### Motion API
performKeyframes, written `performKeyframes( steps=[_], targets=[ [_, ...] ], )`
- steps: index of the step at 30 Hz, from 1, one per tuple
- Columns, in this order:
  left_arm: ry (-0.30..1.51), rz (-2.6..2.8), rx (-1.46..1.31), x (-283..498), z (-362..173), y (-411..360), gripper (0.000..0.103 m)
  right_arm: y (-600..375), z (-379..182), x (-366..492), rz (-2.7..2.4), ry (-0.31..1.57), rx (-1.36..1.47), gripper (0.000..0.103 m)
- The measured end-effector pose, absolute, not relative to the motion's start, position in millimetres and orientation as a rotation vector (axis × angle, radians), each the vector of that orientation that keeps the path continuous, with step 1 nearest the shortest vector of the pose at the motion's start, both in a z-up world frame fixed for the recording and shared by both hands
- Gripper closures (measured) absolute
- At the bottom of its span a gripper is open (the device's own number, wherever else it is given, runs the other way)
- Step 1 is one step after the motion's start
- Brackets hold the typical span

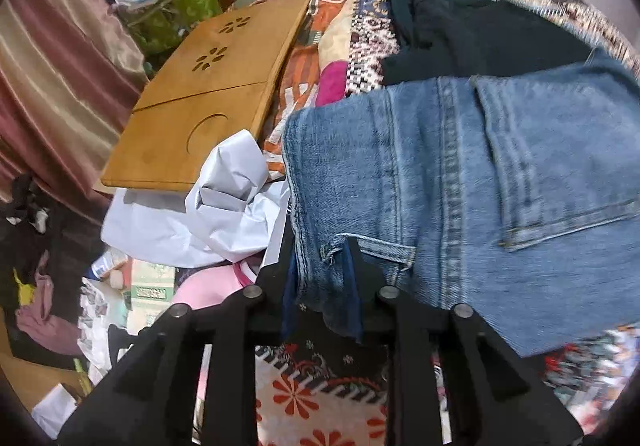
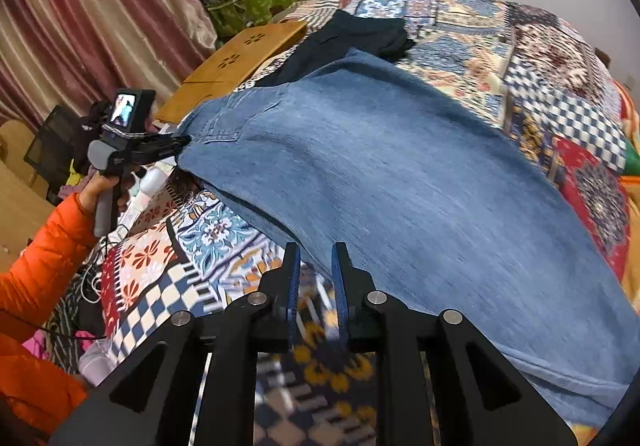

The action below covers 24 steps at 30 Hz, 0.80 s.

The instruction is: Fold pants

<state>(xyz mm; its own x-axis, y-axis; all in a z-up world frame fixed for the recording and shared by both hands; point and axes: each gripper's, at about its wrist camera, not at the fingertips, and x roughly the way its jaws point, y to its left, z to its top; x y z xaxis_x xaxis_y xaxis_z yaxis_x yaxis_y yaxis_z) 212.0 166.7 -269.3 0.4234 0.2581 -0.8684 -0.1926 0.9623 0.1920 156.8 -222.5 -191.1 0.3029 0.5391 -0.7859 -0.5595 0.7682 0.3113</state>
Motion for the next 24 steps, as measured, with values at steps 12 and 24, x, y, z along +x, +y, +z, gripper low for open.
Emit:
performKeyframes(
  steps=[12, 24],
  targets=[
    [1.046, 0.018, -0.001, 216.9, -230.8, 73.2, 0.049, -281.1, -205.3, 175.8, 0.483, 1.022, 0.138, 0.056],
    [1.118, 0.000, 0.097, 231.6, -228.9, 33.7, 0.042, -363.5, -220.2, 150.4, 0.339, 1.035, 0.305, 0.056]
  ],
)
